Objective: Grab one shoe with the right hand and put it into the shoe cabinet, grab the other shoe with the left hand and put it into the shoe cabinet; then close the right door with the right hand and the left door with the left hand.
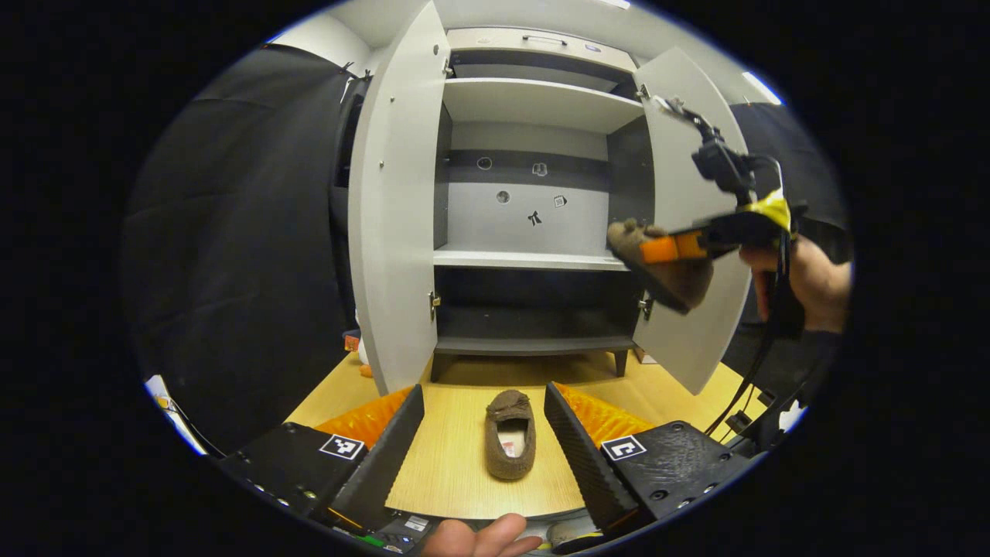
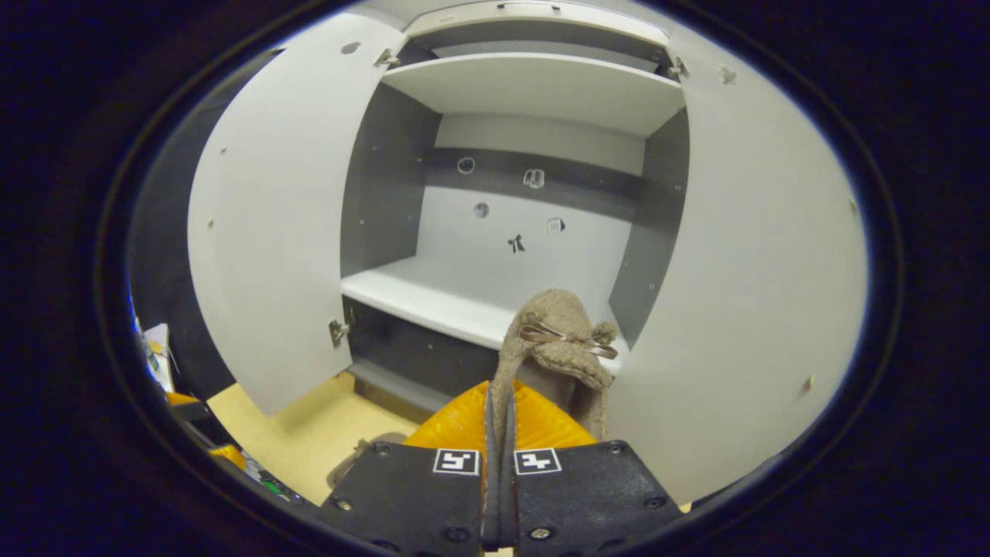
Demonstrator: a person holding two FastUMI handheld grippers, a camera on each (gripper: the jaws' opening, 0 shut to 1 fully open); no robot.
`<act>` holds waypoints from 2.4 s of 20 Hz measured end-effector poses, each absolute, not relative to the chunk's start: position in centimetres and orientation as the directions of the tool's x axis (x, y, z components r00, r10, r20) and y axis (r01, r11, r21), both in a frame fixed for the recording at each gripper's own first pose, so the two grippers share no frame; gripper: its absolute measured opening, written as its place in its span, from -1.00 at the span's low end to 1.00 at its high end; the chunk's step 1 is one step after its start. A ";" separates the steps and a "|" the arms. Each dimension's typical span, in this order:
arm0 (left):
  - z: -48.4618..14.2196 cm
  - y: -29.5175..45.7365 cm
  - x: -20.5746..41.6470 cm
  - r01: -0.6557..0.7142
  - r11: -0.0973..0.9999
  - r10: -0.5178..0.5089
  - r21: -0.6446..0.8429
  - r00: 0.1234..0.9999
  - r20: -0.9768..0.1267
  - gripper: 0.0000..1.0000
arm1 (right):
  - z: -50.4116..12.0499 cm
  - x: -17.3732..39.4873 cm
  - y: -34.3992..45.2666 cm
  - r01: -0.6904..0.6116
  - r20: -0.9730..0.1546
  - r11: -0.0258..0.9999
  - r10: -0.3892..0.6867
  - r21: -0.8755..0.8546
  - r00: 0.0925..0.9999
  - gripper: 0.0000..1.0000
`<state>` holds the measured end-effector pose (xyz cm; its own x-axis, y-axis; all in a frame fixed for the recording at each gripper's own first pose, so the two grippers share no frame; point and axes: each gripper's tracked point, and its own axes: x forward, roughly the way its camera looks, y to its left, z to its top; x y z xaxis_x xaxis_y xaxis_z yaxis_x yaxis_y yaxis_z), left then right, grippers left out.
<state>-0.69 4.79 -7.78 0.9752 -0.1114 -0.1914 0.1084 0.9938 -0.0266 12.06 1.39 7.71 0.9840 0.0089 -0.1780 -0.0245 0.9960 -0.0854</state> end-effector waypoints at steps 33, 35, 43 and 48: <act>-7.8 7.9 -1.3 -0.029 1.000 0.027 -0.007 0.980 -0.197 0.90 | 18.7 15.2 -1.7 0.030 0.136 0.999 -0.026 -0.026 0.990 1.00; -8.0 7.1 -1.5 0.020 1.000 -0.018 0.007 0.981 -0.193 0.91 | 18.3 10.9 -0.8 0.003 0.146 0.999 0.002 -0.033 0.989 1.00; -6.5 5.2 0.3 0.111 0.994 -0.108 0.010 0.984 -0.141 0.91 | 6.6 -2.6 -0.9 0.147 0.137 0.989 -0.147 0.006 0.980 0.99; -6.6 3.4 1.8 0.069 0.995 -0.057 0.065 0.984 -0.169 0.90 | -0.4 -3.1 -1.4 0.087 -0.024 0.996 -0.086 0.016 0.996 1.00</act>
<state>1.79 3.44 -6.57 0.9839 -0.0572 -0.1691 0.0691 0.9955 0.0652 -3.05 -1.41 -0.39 0.9960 -0.0863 -0.0238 0.0867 0.9961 0.0165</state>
